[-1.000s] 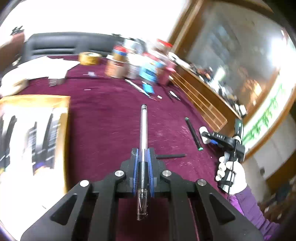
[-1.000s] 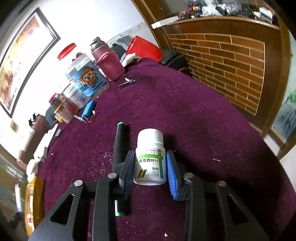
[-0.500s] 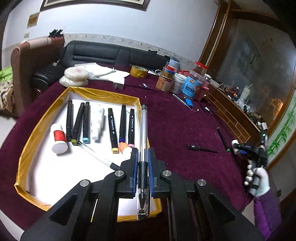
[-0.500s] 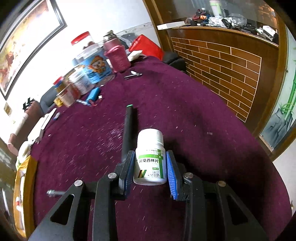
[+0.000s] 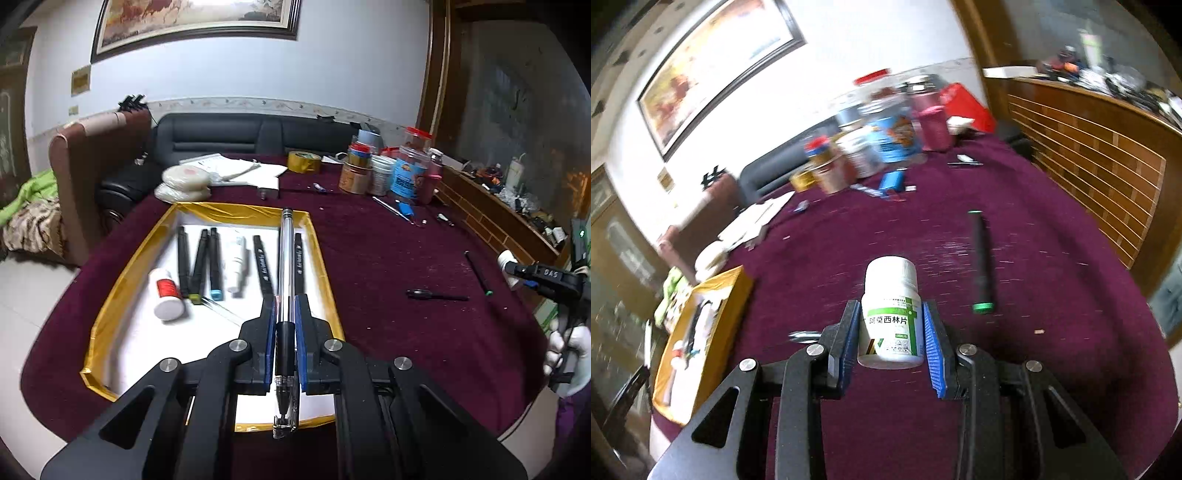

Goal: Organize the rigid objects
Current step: 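Carry the clear pen and green-labelled bottle over the white tray with both grippers, then lower the clear pen and green-labelled bottle into the tray, open both grippers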

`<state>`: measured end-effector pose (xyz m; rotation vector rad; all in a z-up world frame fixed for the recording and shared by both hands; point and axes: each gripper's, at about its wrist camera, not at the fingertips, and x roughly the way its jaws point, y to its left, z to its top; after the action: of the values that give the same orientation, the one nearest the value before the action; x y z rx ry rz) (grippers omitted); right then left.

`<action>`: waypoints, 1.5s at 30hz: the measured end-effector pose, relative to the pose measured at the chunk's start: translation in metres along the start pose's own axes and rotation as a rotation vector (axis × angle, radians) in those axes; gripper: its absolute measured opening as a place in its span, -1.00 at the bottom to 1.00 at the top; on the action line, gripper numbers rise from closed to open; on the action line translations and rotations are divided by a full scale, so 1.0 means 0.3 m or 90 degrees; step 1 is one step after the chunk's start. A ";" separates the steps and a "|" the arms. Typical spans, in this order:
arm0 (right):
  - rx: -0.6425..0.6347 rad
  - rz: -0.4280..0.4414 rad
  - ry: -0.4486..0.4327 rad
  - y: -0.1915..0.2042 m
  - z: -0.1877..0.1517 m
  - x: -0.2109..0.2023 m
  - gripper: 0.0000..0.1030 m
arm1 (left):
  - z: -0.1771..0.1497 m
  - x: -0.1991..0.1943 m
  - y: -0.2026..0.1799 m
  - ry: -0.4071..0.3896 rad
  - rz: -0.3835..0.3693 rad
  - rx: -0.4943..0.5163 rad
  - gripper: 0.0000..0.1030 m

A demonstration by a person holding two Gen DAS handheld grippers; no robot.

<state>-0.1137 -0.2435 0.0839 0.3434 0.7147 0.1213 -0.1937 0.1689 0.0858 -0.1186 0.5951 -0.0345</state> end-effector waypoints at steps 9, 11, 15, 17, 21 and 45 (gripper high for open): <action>-0.085 0.058 0.031 0.240 -0.050 0.042 -0.42 | -0.010 -0.025 0.038 -0.018 0.038 0.010 -0.85; -0.107 0.070 0.040 0.299 -0.070 0.056 -0.42 | -0.012 -0.025 0.048 -0.018 0.040 0.008 -0.85; -0.146 0.092 0.059 0.412 -0.109 0.086 -0.42 | -0.019 -0.025 0.073 -0.019 0.045 0.002 -0.85; -0.167 0.101 0.068 0.470 -0.132 0.104 -0.42 | -0.021 -0.023 0.089 -0.017 0.045 -0.004 -0.85; -0.201 0.121 0.085 0.574 -0.174 0.129 -0.42 | -0.028 -0.019 0.120 -0.014 0.046 -0.014 -0.85; -0.314 0.177 0.154 0.909 -0.335 0.210 -0.42 | -0.061 0.051 0.263 0.011 0.036 -0.069 -0.85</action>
<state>-0.1305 0.0529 0.0693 -0.0491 0.8456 0.6004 -0.1914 0.2444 0.0525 -0.2076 0.6169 0.0513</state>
